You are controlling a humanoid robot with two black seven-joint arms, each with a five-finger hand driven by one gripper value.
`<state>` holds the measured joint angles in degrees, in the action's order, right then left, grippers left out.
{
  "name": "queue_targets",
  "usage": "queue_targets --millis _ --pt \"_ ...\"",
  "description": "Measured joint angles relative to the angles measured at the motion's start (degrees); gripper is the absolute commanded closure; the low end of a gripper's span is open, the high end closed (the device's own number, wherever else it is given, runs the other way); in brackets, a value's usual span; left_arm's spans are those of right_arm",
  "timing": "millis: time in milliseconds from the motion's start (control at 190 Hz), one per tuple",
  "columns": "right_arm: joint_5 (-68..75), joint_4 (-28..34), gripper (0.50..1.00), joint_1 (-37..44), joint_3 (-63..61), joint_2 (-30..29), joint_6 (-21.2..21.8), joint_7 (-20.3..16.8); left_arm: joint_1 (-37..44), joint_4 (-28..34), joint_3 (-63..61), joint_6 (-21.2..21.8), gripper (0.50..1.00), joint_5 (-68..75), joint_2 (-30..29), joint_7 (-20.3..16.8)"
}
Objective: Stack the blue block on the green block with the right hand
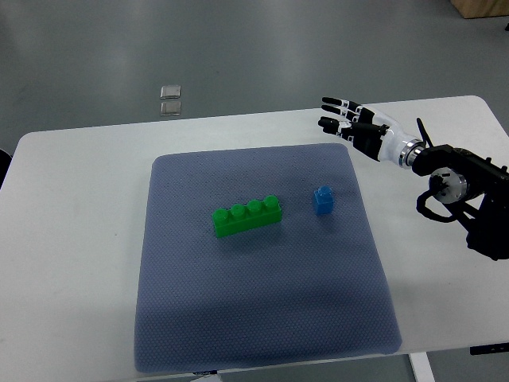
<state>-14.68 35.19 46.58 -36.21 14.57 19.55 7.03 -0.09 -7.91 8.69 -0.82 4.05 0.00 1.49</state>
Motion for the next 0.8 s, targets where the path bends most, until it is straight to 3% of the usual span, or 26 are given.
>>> queue_targets --millis 510,683,799 --pt "-0.8 0.1 0.574 0.1 0.9 0.5 -0.1 0.5 0.0 0.6 0.0 0.1 0.500 0.0 0.0 0.0" --pt "-6.6 0.3 0.574 0.3 1.5 1.6 0.6 3.6 0.0 0.3 0.0 0.2 0.500 0.0 0.0 0.0" --pt "-15.6 0.6 0.574 0.3 1.6 3.3 0.8 8.1 0.0 0.2 0.0 0.2 0.500 0.0 0.0 0.0"
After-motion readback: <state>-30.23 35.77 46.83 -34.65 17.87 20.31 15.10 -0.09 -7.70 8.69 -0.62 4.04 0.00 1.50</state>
